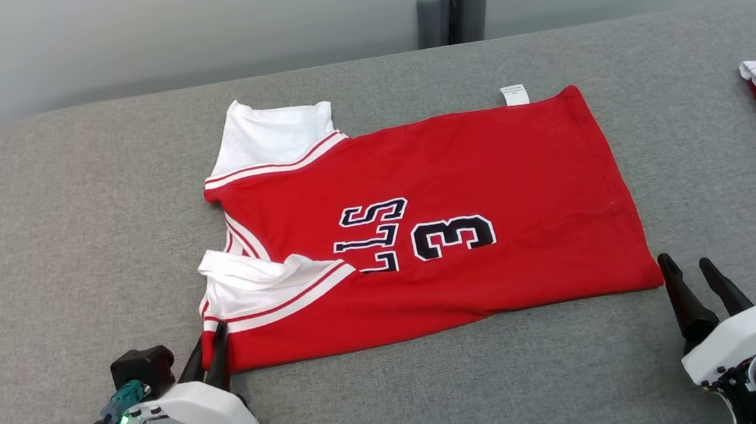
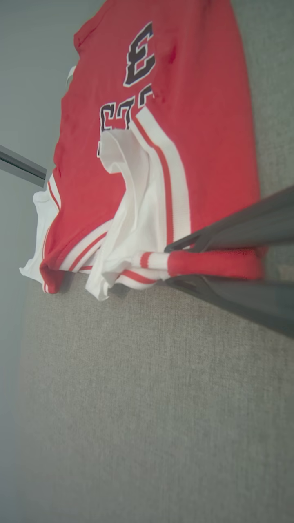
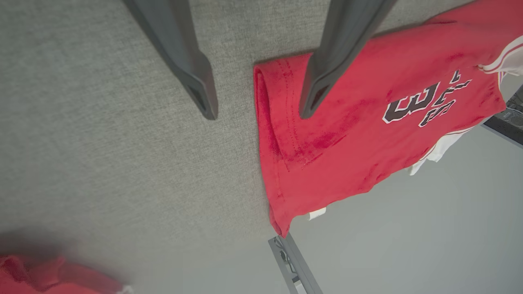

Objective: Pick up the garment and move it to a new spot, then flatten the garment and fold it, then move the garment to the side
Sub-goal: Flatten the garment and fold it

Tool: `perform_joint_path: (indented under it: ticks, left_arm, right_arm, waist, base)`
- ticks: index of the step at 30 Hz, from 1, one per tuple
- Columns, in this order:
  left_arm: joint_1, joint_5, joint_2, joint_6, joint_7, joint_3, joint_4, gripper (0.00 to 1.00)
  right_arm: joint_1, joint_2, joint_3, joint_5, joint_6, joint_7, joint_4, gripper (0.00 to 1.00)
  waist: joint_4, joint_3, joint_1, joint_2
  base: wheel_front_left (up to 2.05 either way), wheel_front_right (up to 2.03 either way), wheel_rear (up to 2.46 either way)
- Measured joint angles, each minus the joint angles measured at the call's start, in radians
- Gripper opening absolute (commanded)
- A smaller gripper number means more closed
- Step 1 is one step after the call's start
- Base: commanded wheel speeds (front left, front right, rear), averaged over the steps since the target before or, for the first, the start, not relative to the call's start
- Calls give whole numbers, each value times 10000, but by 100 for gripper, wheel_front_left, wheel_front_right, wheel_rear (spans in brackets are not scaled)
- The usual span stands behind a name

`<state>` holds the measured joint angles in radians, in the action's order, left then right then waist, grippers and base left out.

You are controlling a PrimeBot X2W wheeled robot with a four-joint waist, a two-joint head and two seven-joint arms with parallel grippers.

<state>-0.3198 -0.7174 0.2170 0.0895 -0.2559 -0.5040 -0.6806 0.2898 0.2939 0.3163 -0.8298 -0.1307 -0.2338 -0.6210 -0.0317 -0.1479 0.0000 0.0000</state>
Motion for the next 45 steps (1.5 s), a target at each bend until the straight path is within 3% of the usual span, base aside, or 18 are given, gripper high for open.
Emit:
perform_joint_path:
  ticks: [13, 14, 15, 35, 45]
  left_arm:
    - [50, 211, 104, 117, 176, -311, 901, 0]
    - [51, 211, 134, 144, 184, -318, 949, 0]
    - [53, 211, 157, 148, 196, -326, 999, 0]
    - [410, 663, 974, 380, 640, -777, 1866, 0]
    - [1464, 468, 1676, 343, 1841, -1160, 2901, 0]
  right_arm:
    - [1016, -654, 184, -1179, 0, 466, -1841, 97]
    - [1065, -654, 240, -1275, 0, 476, -1860, 73]
    - [1102, -650, 314, -1344, 0, 489, -1860, 0]
    - [826, -136, 1220, -2963, -2, 349, -1267, 0]
    - [-159, 384, 1643, -3668, -2, 1264, -825, 0]
  waist:
    - [-364, -223, 0, 0]
    - [-377, -233, 0, 0]
    - [-385, -243, 0, 0]
    - [-78, 209, 0, 0]
    - [123, 900, 0, 0]
  base:
    - [0, 0, 0]
    - [0, 0, 0]
    - [0, 0, 0]
    - [0, 0, 0]
    - [0, 0, 0]
